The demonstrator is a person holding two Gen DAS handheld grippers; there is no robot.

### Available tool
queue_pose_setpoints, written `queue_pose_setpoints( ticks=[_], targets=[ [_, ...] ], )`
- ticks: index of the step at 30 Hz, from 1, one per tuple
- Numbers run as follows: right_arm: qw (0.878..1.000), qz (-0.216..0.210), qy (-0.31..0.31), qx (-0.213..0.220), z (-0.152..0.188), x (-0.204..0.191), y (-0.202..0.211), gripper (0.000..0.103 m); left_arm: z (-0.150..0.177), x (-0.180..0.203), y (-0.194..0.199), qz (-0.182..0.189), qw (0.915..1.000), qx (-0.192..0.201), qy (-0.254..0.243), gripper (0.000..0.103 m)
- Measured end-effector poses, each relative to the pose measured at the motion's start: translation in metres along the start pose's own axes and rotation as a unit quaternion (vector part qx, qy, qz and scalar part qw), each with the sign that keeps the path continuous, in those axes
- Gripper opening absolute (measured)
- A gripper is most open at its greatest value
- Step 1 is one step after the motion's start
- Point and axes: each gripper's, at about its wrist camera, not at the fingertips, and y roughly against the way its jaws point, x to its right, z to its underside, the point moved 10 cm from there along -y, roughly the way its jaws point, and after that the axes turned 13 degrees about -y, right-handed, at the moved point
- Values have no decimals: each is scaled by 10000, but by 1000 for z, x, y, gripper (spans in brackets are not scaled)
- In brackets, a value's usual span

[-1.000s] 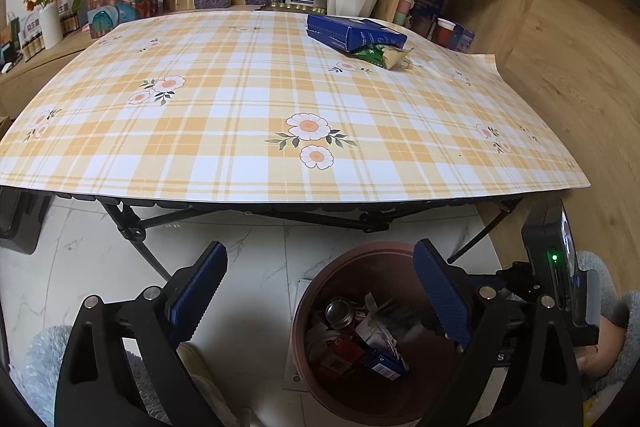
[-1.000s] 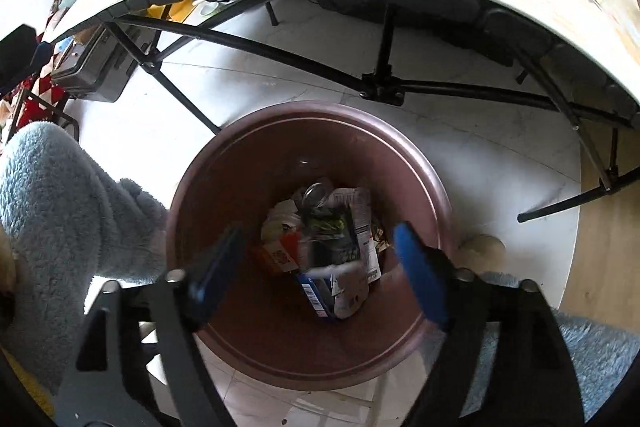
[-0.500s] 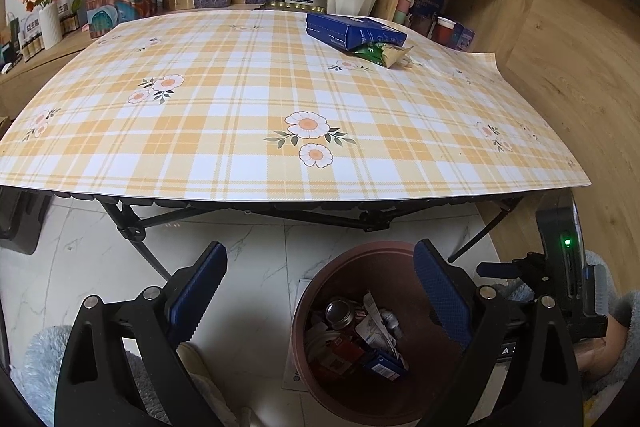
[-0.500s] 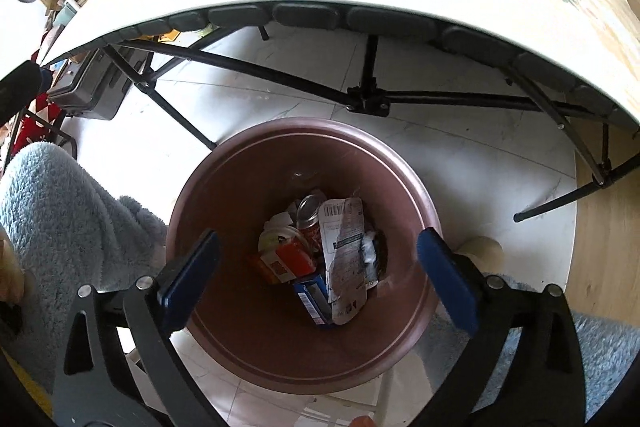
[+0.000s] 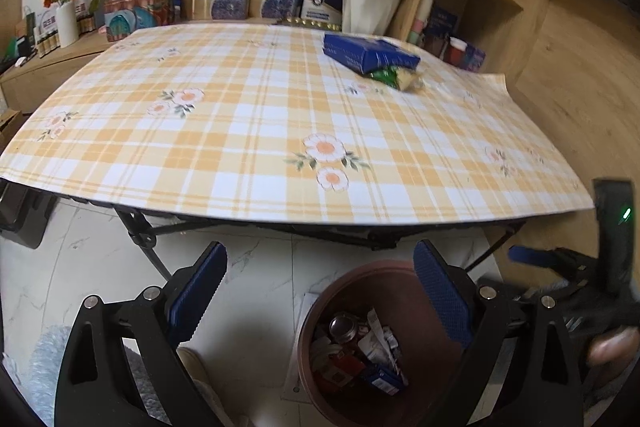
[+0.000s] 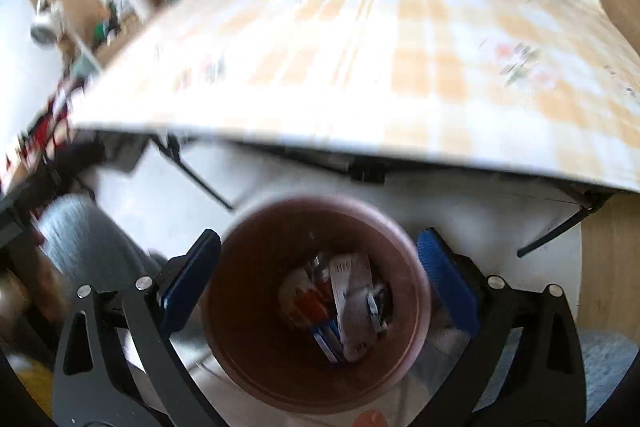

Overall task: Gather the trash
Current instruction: 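Grasp the green-and-gold wrapper on the table with the right tool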

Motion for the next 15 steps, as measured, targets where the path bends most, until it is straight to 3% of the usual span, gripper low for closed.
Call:
queue_pose_setpoints(
  ticks=[6, 8, 15],
  targets=[
    [9968, -306, -474, 562, -69, 18, 29, 97, -19, -5, -1, -55, 9998, 142, -84, 92],
    [9949, -79, -545, 847, -98, 28, 34, 97, -30, -7, -3, -58, 9997, 194, -117, 92],
    [9940, 381, -336, 970, -185, 33, 1, 97, -82, -25, -15, -226, 9978, 487, -378, 92]
  ],
)
